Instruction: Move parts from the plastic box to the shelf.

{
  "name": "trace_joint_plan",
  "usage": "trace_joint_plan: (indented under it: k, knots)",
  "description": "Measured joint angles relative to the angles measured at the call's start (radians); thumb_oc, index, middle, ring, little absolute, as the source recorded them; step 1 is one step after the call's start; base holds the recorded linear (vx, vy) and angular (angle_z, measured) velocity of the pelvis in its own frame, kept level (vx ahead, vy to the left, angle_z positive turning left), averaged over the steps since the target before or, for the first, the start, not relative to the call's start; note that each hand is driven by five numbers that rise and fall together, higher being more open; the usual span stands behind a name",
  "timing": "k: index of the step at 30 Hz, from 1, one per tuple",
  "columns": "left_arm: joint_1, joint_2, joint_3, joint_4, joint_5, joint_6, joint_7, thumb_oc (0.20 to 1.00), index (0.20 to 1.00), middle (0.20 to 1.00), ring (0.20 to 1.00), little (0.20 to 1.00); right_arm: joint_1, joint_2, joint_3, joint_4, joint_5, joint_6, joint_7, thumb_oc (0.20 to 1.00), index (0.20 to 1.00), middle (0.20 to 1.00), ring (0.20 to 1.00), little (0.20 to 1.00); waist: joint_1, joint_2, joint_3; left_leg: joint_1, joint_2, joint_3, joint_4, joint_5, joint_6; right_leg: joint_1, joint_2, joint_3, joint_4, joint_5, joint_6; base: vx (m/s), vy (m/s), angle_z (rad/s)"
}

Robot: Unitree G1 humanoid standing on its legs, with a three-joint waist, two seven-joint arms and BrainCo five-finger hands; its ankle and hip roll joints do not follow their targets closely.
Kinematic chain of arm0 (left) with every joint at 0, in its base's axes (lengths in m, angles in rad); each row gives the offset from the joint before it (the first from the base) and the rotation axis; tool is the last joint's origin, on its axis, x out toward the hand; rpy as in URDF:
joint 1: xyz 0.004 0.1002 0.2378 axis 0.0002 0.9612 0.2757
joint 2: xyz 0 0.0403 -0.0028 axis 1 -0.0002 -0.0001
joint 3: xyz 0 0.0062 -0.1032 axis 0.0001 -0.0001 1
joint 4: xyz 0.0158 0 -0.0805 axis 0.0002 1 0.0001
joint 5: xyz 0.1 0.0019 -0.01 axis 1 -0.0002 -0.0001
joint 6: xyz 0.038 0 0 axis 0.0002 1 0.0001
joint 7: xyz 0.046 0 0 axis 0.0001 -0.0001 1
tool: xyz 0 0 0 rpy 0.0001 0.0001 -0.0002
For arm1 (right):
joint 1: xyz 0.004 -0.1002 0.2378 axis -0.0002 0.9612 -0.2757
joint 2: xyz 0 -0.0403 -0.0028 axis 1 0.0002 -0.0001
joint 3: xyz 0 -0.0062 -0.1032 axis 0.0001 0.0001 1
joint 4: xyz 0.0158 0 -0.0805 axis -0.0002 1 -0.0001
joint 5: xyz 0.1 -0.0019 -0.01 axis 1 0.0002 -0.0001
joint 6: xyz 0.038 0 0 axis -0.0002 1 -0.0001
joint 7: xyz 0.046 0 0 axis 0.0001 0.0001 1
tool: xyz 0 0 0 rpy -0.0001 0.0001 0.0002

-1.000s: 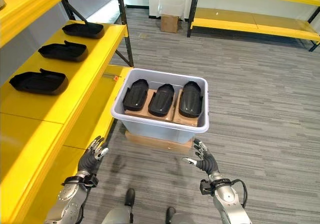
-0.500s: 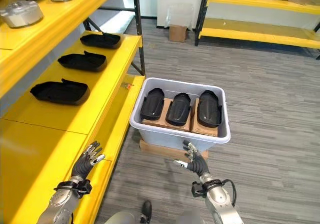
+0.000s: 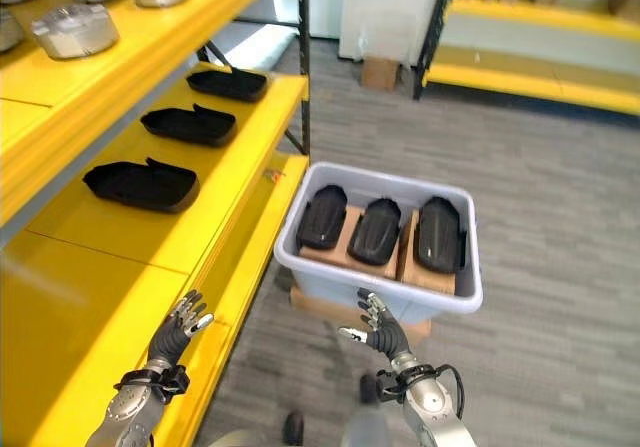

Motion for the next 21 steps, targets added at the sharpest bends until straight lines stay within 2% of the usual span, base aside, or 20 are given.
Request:
trace_joint_plan:
  k: [3, 5, 6, 9, 11, 12, 13, 14, 15, 17, 18, 19, 20, 21]
  knots:
    - [-0.015, -0.012, -0.001, -0.003, -0.001, 0.001, -0.001, 1.000, 1.000, 1.000, 1.000, 1.000, -0.047, -0.009, -0.005, 0.024, 0.022, 0.001, -0.003, 1.000, 1.000, 1.000, 1.000, 1.000, -0.024, 0.021, -0.008, 0.033, 0.065, -0.031, -0.011, -0.014, -0.037, 0.063, 0.056, -0.049, -0.042, -0.009, -0.008, 0.14, -0.273, 0.19]
    - [-0.024, -0.019, 0.000, -0.004, -0.002, 0.000, -0.001, 1.000, 1.000, 1.000, 1.000, 1.000, -0.056, -0.018, -0.008, 0.023, 0.028, -0.002, -0.002, 1.000, 1.000, 1.000, 1.000, 1.000, -0.023, 0.036, -0.042, 0.040, 0.119, -0.038, -0.007, -0.033, -0.066, 0.087, 0.112, -0.047, -0.057, -0.034, -0.056, 0.12, -0.260, 0.00]
    - [-0.032, -0.028, 0.000, -0.004, -0.002, 0.001, 0.000, 1.000, 1.000, 1.000, 1.000, 1.000, -0.064, -0.030, -0.007, 0.030, 0.031, -0.005, -0.002, 1.000, 1.000, 1.000, 1.000, 1.000, -0.026, 0.051, -0.042, 0.050, 0.148, -0.043, -0.008, -0.043, -0.082, 0.097, 0.141, -0.052, -0.054, -0.045, -0.068, 0.09, -0.209, -0.08]
    - [-0.040, -0.034, 0.000, -0.012, -0.002, 0.000, -0.001, 1.000, 1.000, 1.000, 1.000, 1.000, -0.054, -0.051, -0.005, 0.030, 0.054, -0.005, -0.003, 1.000, 1.000, 1.000, 1.000, 1.000, -0.021, 0.049, -0.046, 0.035, 0.184, -0.047, 0.064, -0.056, -0.102, 0.098, 0.184, -0.048, -0.042, -0.077, -0.111, 0.07, -0.178, -0.12]
    - [-0.036, -0.035, 0.000, -0.012, -0.020, 0.000, -0.001, 1.000, 1.000, 1.000, 1.000, 1.000, -0.051, -0.059, -0.007, 0.030, 0.064, -0.007, -0.006, 1.000, 1.000, 1.000, 1.000, 1.000, -0.020, 0.038, -0.037, -0.030, 0.183, -0.067, 0.213, -0.061, -0.111, 0.102, 0.198, -0.045, -0.029, -0.101, -0.149, 0.00, -0.192, -0.07]
    - [-0.051, -0.035, -0.001, -0.013, -0.033, 0.000, -0.001, 1.000, 1.000, 1.000, 1.000, 1.000, -0.040, -0.070, -0.007, 0.027, 0.066, -0.011, -0.006, 1.000, 1.000, 1.000, 1.000, 1.000, 0.003, 0.023, -0.012, -0.185, 0.157, -0.117, 0.506, -0.023, -0.125, 0.093, 0.208, -0.049, 0.007, -0.118, -0.193, 0.04, -0.167, 0.00]
    - [-0.063, -0.035, -0.001, -0.011, -0.036, 0.000, -0.001, 1.000, 1.000, 1.000, 1.000, 1.000, -0.038, -0.081, -0.005, 0.026, 0.065, -0.011, -0.006, 1.000, 1.000, 1.000, 1.000, 1.000, 0.009, 0.011, 0.004, -0.242, 0.143, -0.137, 0.602, 0.010, -0.137, 0.089, 0.207, -0.054, 0.023, -0.124, -0.207, 0.07, -0.110, 0.11]
    - [-0.061, -0.032, 0.002, -0.011, -0.039, 0.001, 0.000, 1.000, 1.000, 1.000, 1.000, 1.000, -0.030, -0.085, -0.005, 0.023, 0.065, -0.011, -0.011, 1.000, 1.000, 1.000, 1.000, 1.000, 0.018, 0.004, 0.023, -0.293, 0.152, -0.129, 0.643, -0.007, -0.116, 0.098, 0.208, -0.071, 0.016, -0.131, -0.205, 0.12, -0.011, 0.26]
    - [-0.056, -0.027, 0.002, -0.010, -0.039, 0.003, 0.000, 1.000, 1.000, 1.000, 1.000, 1.000, -0.026, -0.078, -0.006, 0.022, 0.065, -0.011, -0.018, 1.000, 1.000, 1.000, 1.000, 1.000, 0.016, -0.007, 0.029, -0.296, 0.174, -0.118, 0.523, -0.019, -0.121, 0.095, 0.209, -0.081, 0.008, -0.135, -0.199, 0.13, 0.016, 0.21]
    - [-0.049, -0.026, 0.001, -0.010, -0.039, 0.011, 0.001, 1.000, 1.000, 1.000, 1.000, 1.000, -0.029, -0.082, -0.007, 0.020, 0.065, -0.011, -0.022, 1.000, 1.000, 1.000, 1.000, 1.000, 0.022, -0.012, 0.040, -0.278, 0.225, -0.130, 0.300, 0.010, -0.143, 0.086, 0.219, -0.085, 0.009, -0.137, -0.196, 0.17, 0.065, 0.04]
    - [-0.051, -0.023, 0.001, -0.007, -0.039, 0.015, 0.001, 1.000, 1.000, 1.000, 1.000, 1.000, -0.030, -0.073, -0.008, 0.022, 0.065, -0.011, -0.026, 1.000, 1.000, 1.000, 1.000, 1.000, 0.021, -0.014, 0.044, -0.249, 0.243, -0.131, 0.169, 0.023, -0.157, 0.094, 0.222, -0.085, -0.011, -0.153, -0.174, 0.16, 0.163, 0.10]
    - [-0.055, -0.034, -0.003, -0.001, -0.038, 0.016, 0.000, 1.000, 1.000, 1.000, 1.000, 1.000, -0.033, -0.072, -0.012, 0.025, 0.065, -0.014, -0.029, 1.000, 1.000, 1.000, 1.000, 1.000, 0.022, 0.000, 0.049, -0.207, 0.277, -0.159, -0.007, 0.058, -0.168, 0.093, 0.226, -0.109, 0.008, -0.206, -0.113, 0.13, 0.148, 0.08]
    - [-0.063, -0.055, -0.005, -0.006, -0.037, 0.014, 0.000, 1.000, 1.000, 1.000, 1.000, 1.000, -0.041, -0.093, -0.024, 0.016, 0.064, -0.022, -0.031, 1.000, 1.000, 1.000, 1.000, 1.000, 0.016, 0.042, 0.059, -0.197, 0.345, -0.182, -0.114, 0.081, -0.202, 0.048, 0.234, -0.110, 0.136, -0.227, -0.129, 0.18, 0.198, 0.22]
    - [-0.075, -0.057, -0.010, 0.004, -0.036, 0.019, -0.001, 1.000, 1.000, 1.000, 1.000, 1.000, -0.049, -0.098, -0.041, 0.024, 0.064, -0.022, -0.034, 1.000, 1.000, 1.000, 1.000, 1.000, 0.002, 0.064, 0.075, -0.204, 0.381, -0.164, -0.136, 0.086, -0.205, 0.053, 0.249, -0.117, 0.149, -0.234, -0.189, 0.12, 0.113, 0.15]
